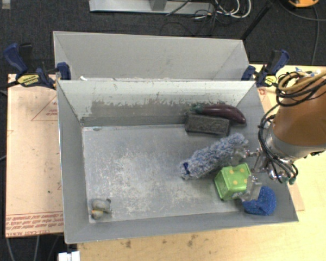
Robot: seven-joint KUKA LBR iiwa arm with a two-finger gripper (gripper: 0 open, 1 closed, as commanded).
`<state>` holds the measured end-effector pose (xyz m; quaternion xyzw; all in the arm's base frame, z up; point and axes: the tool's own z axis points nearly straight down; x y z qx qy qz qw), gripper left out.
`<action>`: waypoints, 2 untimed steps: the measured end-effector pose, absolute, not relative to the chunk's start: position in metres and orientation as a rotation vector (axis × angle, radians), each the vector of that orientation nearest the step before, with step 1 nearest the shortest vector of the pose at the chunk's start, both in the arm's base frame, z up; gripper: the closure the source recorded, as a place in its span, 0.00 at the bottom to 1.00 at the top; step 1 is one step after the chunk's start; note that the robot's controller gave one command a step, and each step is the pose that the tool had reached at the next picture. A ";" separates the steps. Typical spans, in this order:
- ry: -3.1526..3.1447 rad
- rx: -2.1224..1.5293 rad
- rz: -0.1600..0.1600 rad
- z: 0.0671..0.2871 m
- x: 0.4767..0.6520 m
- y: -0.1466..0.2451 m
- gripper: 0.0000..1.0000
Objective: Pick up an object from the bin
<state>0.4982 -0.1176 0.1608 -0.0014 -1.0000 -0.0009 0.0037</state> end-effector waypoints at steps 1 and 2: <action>-3.142 0.001 -0.001 0.165 0.500 -0.117 0.00; -3.147 -0.162 -0.002 0.111 0.502 -0.138 0.00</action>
Offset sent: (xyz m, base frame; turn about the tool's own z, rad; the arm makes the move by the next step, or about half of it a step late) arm 0.0007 -0.0361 -0.0908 0.1717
